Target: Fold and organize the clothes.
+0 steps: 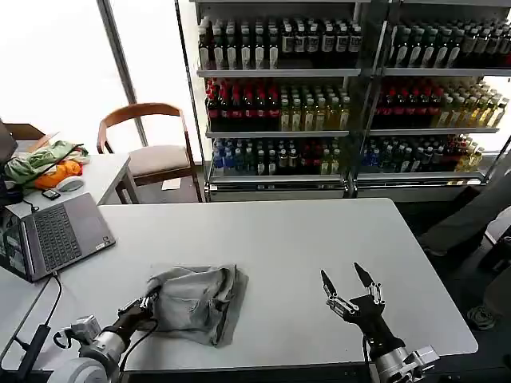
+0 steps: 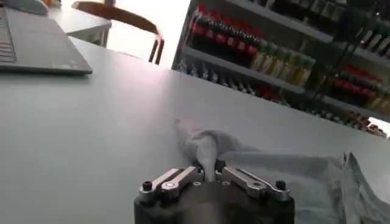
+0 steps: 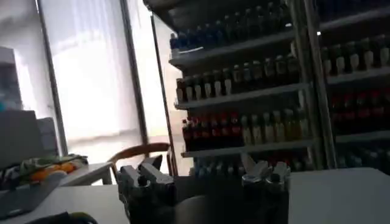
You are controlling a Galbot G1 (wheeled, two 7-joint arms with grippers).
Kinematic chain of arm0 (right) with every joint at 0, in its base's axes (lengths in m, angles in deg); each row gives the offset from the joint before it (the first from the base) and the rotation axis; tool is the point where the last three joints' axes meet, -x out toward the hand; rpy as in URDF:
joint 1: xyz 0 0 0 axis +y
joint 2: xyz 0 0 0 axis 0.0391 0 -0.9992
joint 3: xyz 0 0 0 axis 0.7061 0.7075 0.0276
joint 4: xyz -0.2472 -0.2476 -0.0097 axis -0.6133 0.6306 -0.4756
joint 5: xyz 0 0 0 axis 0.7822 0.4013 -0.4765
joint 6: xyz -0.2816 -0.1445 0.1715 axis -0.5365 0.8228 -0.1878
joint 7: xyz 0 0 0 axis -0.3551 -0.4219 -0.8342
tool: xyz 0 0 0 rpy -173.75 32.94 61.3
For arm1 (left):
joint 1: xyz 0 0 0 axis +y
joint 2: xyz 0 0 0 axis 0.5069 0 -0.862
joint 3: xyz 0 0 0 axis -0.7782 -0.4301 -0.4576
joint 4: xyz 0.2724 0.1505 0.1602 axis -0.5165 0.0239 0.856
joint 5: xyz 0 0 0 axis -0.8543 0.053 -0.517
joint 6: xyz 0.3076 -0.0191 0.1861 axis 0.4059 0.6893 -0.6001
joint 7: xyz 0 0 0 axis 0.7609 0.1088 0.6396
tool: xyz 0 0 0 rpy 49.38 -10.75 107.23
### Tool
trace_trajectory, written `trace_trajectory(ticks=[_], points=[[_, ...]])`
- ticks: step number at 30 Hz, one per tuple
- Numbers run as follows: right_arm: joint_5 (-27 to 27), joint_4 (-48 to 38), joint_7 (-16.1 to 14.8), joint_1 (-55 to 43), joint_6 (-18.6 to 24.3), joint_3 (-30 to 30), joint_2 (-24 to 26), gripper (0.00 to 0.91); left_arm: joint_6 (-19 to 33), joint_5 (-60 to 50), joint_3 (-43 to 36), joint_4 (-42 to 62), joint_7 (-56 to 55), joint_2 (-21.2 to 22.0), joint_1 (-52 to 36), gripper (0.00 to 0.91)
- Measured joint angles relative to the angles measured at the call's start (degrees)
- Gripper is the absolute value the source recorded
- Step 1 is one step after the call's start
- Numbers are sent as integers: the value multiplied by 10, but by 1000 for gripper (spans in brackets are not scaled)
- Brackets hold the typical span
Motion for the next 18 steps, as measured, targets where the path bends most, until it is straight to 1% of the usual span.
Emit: trace_trajectory(ticks=[5, 11, 18], points=[[-1, 0, 0, -1, 0, -1, 1, 907, -1, 21, 30, 5, -3, -9, -4, 0], [-2, 0, 0, -5, 1, -1, 3, 907, -12, 42, 86, 17, 1, -32, 4, 0], [-5, -3, 0, -12, 3, 4, 4, 907, -34, 61, 166, 32, 9, -75, 23, 0]])
